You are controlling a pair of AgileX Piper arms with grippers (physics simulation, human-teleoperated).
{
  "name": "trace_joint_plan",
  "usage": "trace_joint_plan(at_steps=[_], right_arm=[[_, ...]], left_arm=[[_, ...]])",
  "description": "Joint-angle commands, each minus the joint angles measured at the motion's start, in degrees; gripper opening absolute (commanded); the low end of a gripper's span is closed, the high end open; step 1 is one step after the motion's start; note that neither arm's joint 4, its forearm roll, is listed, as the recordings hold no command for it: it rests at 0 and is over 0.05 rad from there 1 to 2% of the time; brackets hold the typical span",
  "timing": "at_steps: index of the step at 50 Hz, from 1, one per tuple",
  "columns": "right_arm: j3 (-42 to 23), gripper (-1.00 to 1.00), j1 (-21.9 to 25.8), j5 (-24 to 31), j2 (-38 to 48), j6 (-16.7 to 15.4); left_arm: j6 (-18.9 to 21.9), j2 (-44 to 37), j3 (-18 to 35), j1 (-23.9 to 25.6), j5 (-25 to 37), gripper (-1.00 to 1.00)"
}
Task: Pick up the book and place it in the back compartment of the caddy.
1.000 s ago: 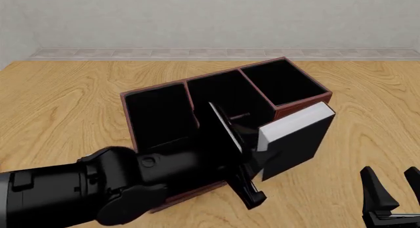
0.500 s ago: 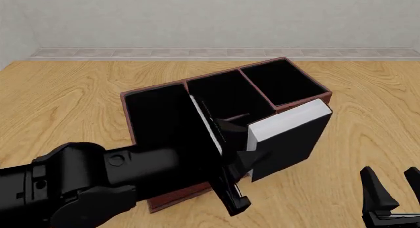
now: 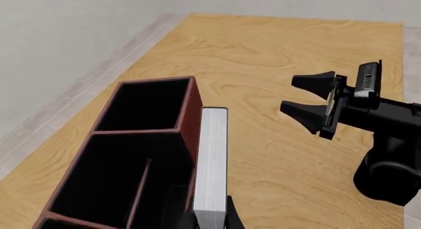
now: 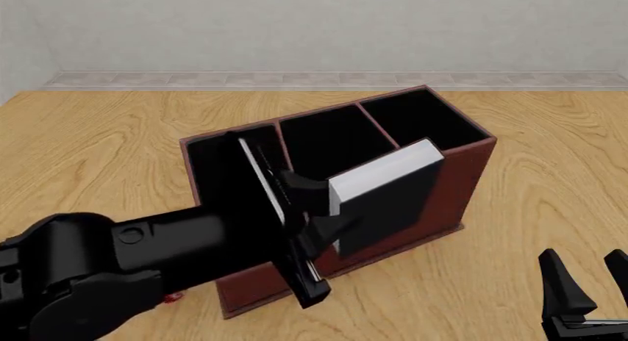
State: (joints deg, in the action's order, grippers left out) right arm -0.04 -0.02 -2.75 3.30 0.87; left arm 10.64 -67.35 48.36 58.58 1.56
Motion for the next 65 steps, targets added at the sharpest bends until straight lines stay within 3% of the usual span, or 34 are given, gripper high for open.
trace_joint_plan(at_steps=[1,31,65], right_arm=[[0.0,1.00,0.0,0.0,0.0,0.0],[0.0,1.00,0.0,0.0,0.0,0.0],[0.0,1.00,0.0,0.0,0.0,0.0]], left_arm=[[1.9,0.4,-0.6,-1.8,-1.0,-1.00],[5.0,-4.2,0.3,-4.5,-4.1,-1.00],[4.0,-9.5,1.0,-7.2,-7.4,-1.00]])
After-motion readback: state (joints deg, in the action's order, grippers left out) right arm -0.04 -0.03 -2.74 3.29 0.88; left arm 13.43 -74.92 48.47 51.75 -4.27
